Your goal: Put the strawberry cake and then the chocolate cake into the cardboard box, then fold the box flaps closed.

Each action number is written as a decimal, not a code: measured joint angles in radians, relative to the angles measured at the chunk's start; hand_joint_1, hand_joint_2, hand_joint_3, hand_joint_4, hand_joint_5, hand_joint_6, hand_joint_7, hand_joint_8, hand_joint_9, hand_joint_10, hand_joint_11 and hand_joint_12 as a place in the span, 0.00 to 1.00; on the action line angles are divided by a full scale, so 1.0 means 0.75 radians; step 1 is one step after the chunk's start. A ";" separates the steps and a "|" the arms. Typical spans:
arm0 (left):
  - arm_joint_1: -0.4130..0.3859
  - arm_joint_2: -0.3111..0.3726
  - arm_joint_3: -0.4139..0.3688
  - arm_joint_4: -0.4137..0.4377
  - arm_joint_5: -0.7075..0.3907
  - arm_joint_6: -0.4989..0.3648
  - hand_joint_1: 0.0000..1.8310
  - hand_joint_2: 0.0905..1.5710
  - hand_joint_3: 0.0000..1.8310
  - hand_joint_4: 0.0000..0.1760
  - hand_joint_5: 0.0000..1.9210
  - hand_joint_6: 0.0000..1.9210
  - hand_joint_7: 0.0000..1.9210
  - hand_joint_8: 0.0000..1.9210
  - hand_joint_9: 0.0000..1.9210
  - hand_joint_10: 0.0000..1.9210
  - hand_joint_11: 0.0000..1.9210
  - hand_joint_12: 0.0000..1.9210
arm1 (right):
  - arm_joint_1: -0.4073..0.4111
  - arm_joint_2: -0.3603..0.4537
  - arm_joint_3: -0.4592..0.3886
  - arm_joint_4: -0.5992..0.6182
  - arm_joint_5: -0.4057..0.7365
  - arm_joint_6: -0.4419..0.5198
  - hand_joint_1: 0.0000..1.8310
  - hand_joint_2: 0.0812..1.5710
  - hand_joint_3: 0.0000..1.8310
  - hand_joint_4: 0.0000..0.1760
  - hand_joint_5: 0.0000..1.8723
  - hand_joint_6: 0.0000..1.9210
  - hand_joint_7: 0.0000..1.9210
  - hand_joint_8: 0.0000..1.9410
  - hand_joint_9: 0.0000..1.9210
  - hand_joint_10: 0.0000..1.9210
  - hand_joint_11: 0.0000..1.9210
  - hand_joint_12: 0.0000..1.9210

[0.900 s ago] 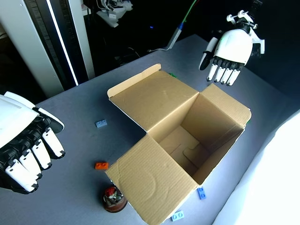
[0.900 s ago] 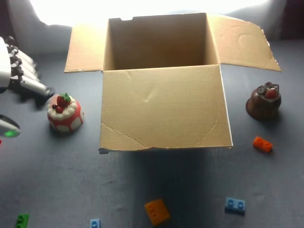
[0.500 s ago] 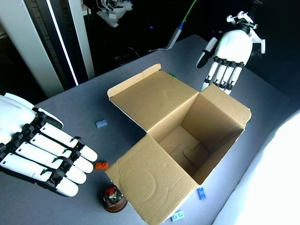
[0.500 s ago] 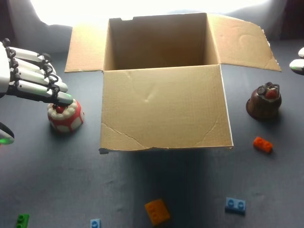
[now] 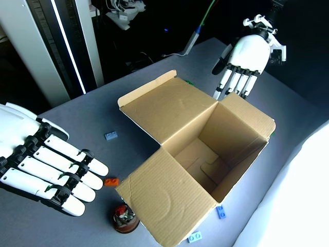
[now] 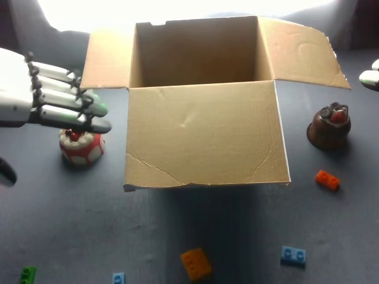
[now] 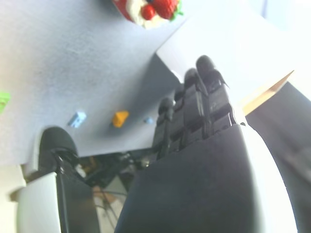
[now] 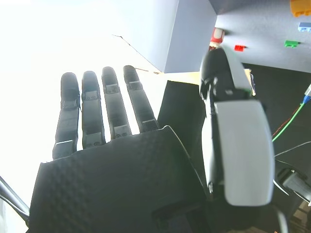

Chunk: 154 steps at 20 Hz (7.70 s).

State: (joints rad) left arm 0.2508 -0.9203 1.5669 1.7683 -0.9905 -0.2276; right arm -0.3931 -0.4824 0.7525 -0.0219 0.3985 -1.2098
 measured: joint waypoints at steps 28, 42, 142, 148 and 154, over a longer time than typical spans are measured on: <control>0.114 -0.332 0.356 -0.075 0.149 -0.257 0.66 0.57 0.00 0.38 0.00 0.00 0.03 0.00 0.07 0.01 0.00 0.25 | 0.000 -0.009 0.000 0.040 0.000 -0.006 0.38 0.64 0.00 0.00 0.10 0.01 0.09 0.00 0.08 0.02 0.00 0.38; 0.191 -0.425 0.451 -0.080 0.201 -0.259 0.68 0.53 0.00 0.45 0.12 0.00 0.17 0.00 0.19 0.01 0.00 0.51 | 0.000 -0.013 0.000 0.041 0.001 -0.015 0.35 0.62 0.00 0.00 0.10 0.00 0.09 0.00 0.09 0.01 0.00 0.38; -0.566 -0.278 -0.012 0.389 0.026 -0.434 0.80 0.84 0.02 0.00 0.25 0.84 0.24 0.93 0.25 0.96 0.23 1.00 | 0.000 -0.028 0.019 0.333 0.016 -0.035 0.33 0.64 0.00 0.00 0.11 0.00 0.10 0.00 0.11 0.01 0.00 0.39; -0.485 -0.369 -0.004 0.363 0.079 -0.376 0.80 0.83 0.01 0.00 0.28 0.79 0.24 0.93 0.26 0.96 0.23 1.00 | 0.002 -0.067 0.134 0.729 0.011 0.038 0.32 0.65 0.00 0.00 0.10 0.00 0.09 0.00 0.10 0.01 0.00 0.38; -0.494 -0.446 0.074 0.350 0.084 -0.365 0.80 0.84 0.01 0.00 0.26 0.84 0.24 0.93 0.25 0.96 0.24 1.00 | 0.002 -0.120 0.146 0.795 0.017 0.042 0.32 0.64 0.00 0.00 0.08 0.00 0.08 0.00 0.10 0.00 0.00 0.42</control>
State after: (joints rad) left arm -0.1200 -1.2549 1.6226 2.0312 -0.9276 -0.5014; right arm -0.3920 -0.5720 0.8623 0.5743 0.4114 -1.1782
